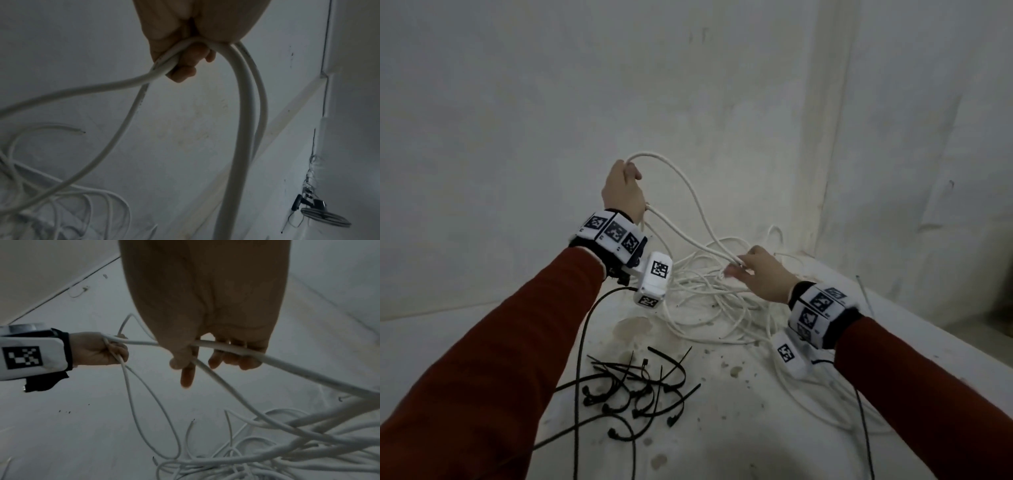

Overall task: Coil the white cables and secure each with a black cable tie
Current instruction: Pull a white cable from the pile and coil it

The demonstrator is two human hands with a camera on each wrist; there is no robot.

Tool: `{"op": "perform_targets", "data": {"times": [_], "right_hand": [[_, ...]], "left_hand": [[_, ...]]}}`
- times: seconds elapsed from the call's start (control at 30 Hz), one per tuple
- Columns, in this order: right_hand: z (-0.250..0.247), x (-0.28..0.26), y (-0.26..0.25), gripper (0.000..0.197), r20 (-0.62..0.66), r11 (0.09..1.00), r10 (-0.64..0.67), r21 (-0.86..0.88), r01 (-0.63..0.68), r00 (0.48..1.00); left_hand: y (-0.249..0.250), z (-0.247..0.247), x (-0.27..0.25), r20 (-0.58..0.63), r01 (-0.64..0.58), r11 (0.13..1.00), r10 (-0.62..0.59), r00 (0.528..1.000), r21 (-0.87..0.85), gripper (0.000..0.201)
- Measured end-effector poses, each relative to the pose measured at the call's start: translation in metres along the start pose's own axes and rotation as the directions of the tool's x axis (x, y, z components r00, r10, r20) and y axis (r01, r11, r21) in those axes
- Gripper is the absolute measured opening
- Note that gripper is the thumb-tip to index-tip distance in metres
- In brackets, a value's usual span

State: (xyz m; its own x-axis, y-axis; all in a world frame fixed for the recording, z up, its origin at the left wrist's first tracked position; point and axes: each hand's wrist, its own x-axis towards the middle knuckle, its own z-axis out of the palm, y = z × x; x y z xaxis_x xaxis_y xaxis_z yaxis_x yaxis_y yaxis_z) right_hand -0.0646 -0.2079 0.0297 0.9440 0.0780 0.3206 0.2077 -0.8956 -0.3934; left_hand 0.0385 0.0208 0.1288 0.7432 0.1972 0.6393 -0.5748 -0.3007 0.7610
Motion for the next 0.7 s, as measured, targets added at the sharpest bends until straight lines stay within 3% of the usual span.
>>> {"op": "perform_targets", "data": {"times": [0.13, 0.27, 0.37, 0.4, 0.47, 0.53, 0.57, 0.63, 0.7], "right_hand": [[-0.011, 0.017, -0.005, 0.033, -0.12, 0.987, 0.16, 0.03, -0.158, 0.98], [-0.053, 0.032, -0.026, 0.033, -0.298, 0.908, 0.097, 0.416, 0.038, 0.95], [-0.086, 0.038, -0.047, 0.026, -0.362, 0.943, -0.006, 0.308, 0.126, 0.932], [-0.095, 0.04, -0.053, 0.022, -0.378, 0.962, -0.055, 0.228, 0.151, 0.924], [-0.11, 0.047, -0.062, 0.014, -0.396, 0.973, -0.109, 0.146, 0.18, 0.912], [-0.118, 0.055, -0.067, 0.009, -0.407, 0.95, -0.051, 0.262, 0.17, 0.912], [-0.121, 0.057, -0.07, 0.01, -0.412, 0.915, -0.006, 0.364, 0.171, 0.911], [-0.123, 0.057, -0.072, 0.013, -0.426, 0.875, 0.016, 0.444, 0.193, 0.905], [-0.117, 0.054, -0.071, 0.012, -0.416, 0.922, -0.055, 0.329, 0.206, 0.908]], "left_hand": [[-0.002, -0.009, -0.004, 0.054, -0.023, 0.999, 0.026, 0.998, -0.046, 0.029], [-0.01, -0.021, -0.016, 0.322, 0.001, 0.997, 0.025, 0.946, -0.079, 0.041], [-0.015, -0.026, -0.024, 0.429, 0.031, 0.994, 0.015, 0.903, -0.1, 0.07], [-0.017, -0.026, -0.026, 0.444, 0.036, 0.997, 0.0, 0.896, -0.072, 0.072], [-0.018, -0.025, -0.032, 0.466, -0.003, 1.0, -0.004, 0.885, 0.016, 0.05], [-0.02, -0.026, -0.038, 0.469, -0.019, 0.996, -0.023, 0.883, 0.085, 0.017], [-0.022, -0.027, -0.04, 0.464, -0.018, 0.992, -0.042, 0.885, 0.124, 0.012], [-0.023, -0.027, -0.042, 0.436, -0.026, 0.972, -0.08, 0.897, 0.232, 0.015], [-0.02, -0.028, -0.041, 0.341, -0.042, 0.957, -0.061, 0.938, 0.287, 0.042]]}}
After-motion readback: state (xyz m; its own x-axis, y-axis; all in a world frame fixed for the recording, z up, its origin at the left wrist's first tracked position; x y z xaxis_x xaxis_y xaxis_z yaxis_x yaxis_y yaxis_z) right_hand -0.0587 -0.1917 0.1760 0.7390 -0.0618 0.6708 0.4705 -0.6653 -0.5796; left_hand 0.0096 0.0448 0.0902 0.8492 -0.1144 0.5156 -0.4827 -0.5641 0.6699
